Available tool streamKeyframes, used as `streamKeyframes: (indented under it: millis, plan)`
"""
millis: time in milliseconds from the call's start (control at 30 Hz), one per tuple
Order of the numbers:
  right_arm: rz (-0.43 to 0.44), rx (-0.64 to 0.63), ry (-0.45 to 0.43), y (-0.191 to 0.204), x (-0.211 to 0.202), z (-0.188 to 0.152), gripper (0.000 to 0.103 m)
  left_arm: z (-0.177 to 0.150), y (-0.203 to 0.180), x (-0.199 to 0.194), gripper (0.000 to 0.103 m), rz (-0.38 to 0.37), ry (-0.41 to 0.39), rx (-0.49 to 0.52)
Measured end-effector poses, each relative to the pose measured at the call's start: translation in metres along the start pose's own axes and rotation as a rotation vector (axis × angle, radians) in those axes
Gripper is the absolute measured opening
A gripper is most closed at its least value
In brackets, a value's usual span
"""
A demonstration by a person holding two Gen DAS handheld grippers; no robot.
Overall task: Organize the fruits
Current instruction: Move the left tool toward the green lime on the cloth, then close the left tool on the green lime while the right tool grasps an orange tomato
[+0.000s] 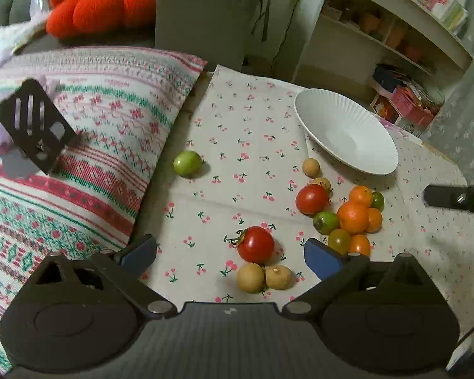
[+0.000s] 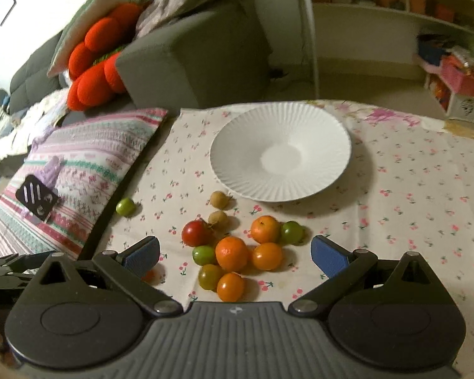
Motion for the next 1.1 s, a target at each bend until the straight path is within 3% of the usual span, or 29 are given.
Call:
streamKeyframes:
  millis: [167,467,633,900,1067,1100]
  plan:
    - [0.007,-0.039,0.044,0.009,0.016,0.008,0.090,0.022,0.003,-0.001,0.091,0.010,-0.027,-0.020]
    - [-0.020,-0.111,0.030,0.013,0.029,0.018,0.086,0.065,0.018,0.043,0.090,0.140,-0.027,0.047]
    - [-0.059,-0.190,0.032,0.010,0.038,0.015,0.075,0.070,0.025,0.079,0.075,0.153,0.041,0.112]
    - [-0.045,-0.157,0.080,-0.005,0.047,0.008,0.072,0.071,0.038,0.113,0.070,0.160,0.111,0.153]
    - [-0.002,-0.147,0.177,0.000,0.055,-0.016,0.066,0.072,0.041,0.125,0.055,0.171,0.125,0.180]
    - [0.008,-0.143,0.194,0.001,0.057,-0.019,0.064,0.072,0.040,0.126,0.047,0.154,0.127,0.179]
Point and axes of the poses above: each gripper's, at about its wrist camera, not at the fingertips, and x roughly the way its jaws point, y to its left, z to its top, the point moved 4 cm from there along x, roughly the way its jaws point, and after that the axes turned 12 degrees about -z, right-handed, at the moved point
